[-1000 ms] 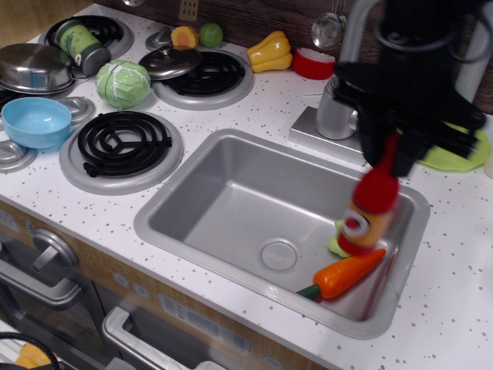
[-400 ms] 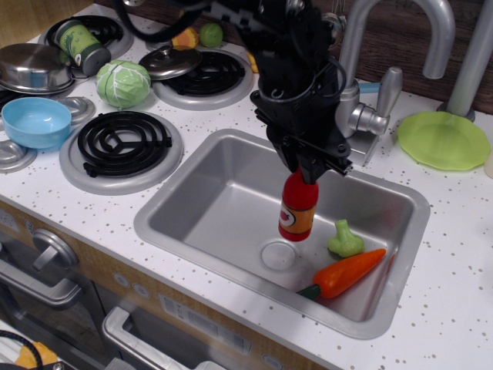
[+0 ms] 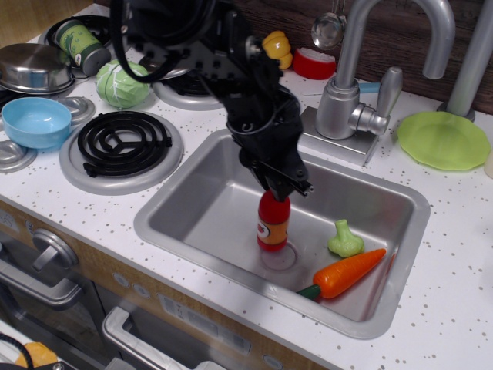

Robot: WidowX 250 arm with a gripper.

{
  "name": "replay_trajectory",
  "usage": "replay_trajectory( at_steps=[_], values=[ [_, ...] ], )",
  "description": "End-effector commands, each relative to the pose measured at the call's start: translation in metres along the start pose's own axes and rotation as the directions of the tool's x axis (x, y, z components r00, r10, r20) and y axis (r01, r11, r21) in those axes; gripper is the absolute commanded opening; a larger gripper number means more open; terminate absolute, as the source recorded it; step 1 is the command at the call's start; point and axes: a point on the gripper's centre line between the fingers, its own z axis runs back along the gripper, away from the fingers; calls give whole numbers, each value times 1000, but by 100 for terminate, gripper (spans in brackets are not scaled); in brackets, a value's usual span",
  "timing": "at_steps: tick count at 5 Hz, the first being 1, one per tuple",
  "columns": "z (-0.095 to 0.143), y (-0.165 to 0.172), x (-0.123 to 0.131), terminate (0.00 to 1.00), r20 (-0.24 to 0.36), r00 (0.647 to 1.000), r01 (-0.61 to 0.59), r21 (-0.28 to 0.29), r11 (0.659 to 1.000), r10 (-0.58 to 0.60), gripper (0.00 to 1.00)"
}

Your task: Put red bottle in sink

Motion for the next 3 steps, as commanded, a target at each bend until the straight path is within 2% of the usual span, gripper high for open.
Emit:
replay_trajectory(
  at_steps=[1, 2, 3],
  values=[
    [3, 4, 4, 0, 26, 999, 29, 9, 1000, -29, 100],
    [3, 4, 4, 0, 26, 999, 29, 9, 1000, -29, 100],
    [3, 4, 4, 100, 26, 999, 29, 9, 1000, -29, 100]
  ],
)
